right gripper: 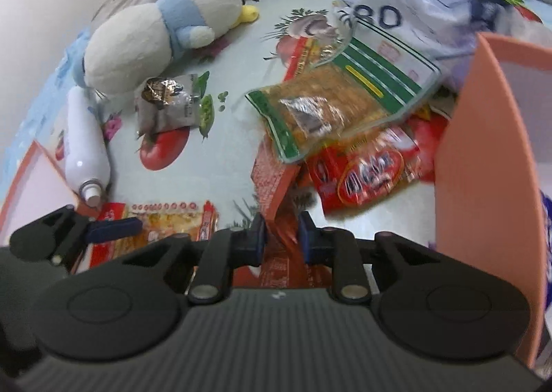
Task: Organize snacks
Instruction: 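Grasp the flat orange jerky packet with the left tool while the right tool grasps the red strip packet, then carry the jerky packet in the left tool and red strip packet in the right tool over the pink box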
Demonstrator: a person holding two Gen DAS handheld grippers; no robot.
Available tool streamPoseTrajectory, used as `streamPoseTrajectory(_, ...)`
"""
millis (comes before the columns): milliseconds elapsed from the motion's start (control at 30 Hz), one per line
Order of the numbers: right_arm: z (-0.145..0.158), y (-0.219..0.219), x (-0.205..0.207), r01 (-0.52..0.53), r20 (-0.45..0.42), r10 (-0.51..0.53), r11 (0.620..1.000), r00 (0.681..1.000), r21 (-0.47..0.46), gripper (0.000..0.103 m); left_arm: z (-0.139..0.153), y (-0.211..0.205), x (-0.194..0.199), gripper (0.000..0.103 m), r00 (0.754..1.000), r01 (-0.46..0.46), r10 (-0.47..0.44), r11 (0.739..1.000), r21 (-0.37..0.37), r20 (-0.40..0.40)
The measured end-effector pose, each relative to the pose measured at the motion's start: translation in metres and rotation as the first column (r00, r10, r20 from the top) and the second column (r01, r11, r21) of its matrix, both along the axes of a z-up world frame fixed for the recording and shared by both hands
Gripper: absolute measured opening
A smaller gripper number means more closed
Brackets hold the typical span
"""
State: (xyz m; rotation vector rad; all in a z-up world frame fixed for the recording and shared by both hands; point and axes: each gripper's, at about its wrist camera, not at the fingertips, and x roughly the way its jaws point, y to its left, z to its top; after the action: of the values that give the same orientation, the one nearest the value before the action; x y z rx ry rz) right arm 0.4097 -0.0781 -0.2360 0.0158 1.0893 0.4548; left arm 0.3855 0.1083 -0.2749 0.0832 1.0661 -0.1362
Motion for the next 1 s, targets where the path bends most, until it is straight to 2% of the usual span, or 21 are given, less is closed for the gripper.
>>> streamPoseTrajectory(333,0.022,-0.007,-0.051,0.027,0.086,-0.030,0.999,0.996,0.040,0.023,0.010,0.001,-0.018,0.060,0.999,-0.040,0.040,0.999,-0.023,0.002)
streamPoseTrajectory(400,0.032,-0.010,-0.063,0.030,0.108,-0.035,0.998,0.994,0.054,0.023,0.014,0.002,-0.028,0.048,0.998,-0.057,0.057,0.998,-0.037,0.004)
streamPoseTrajectory(500,0.048,-0.014,-0.087,0.031,0.152,-0.039,0.998,0.988,0.052,0.023,0.024,0.007,-0.045,0.035,0.993,-0.117,0.116,0.989,-0.095,-0.013)
streamPoseTrajectory(600,0.059,-0.020,-0.111,0.039,0.170,-0.049,0.997,0.984,0.061,0.023,0.040,0.004,-0.065,0.031,0.988,-0.149,0.151,0.981,-0.125,0.008)
streamPoseTrajectory(867,0.082,-0.033,-0.174,0.064,0.263,-0.073,0.997,0.962,0.042,0.023,0.082,-0.010,-0.129,0.030,0.974,-0.182,0.203,0.963,-0.198,0.096)
streamPoseTrajectory(1000,0.089,-0.040,-0.200,0.097,0.299,-0.108,0.994,0.948,0.054,0.023,0.094,-0.011,-0.158,0.030,0.968,-0.187,0.220,0.954,-0.233,0.123)
